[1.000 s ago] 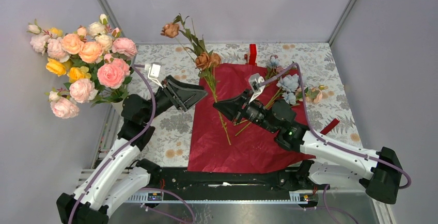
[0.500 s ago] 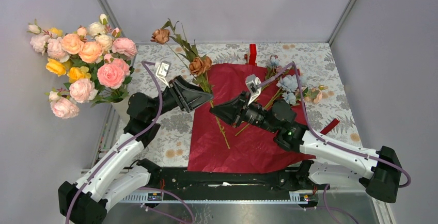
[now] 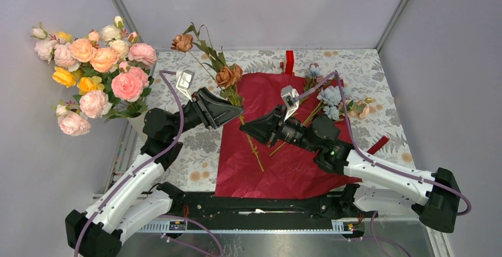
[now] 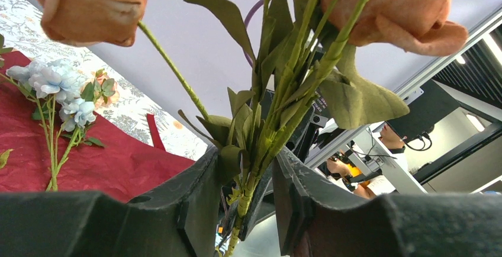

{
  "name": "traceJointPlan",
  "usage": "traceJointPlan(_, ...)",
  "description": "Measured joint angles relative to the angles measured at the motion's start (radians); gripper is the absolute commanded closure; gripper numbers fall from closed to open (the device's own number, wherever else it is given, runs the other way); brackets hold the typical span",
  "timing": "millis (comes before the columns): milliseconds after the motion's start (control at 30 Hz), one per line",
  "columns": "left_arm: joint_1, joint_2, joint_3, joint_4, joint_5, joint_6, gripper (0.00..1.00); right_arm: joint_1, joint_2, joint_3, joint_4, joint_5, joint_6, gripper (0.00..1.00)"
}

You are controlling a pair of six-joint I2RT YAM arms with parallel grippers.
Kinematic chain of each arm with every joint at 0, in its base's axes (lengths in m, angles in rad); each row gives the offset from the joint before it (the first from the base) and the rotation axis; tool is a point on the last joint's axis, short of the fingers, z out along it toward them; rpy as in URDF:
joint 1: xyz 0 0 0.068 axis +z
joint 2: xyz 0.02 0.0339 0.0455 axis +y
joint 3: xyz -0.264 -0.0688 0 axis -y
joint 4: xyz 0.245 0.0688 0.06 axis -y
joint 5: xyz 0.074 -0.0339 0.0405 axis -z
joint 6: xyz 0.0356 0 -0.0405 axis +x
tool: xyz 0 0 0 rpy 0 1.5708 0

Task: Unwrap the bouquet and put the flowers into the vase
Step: Pick up the fake flower from the wrapping paper.

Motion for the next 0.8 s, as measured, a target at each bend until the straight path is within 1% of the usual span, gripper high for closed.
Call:
traceJointPlan(333,0.000,-0.026,0.011,-0.038,-0.004,0.043,0.71,0.000,-0.002,0.000,-0.003,-0.001,0.010,1.00)
traceJointPlan(800,0.000,-0.030,0.011,-0.045,-0.006,0.051,0.79,0.000,0.023,0.039,-0.056,-0.027,0.011,1.00)
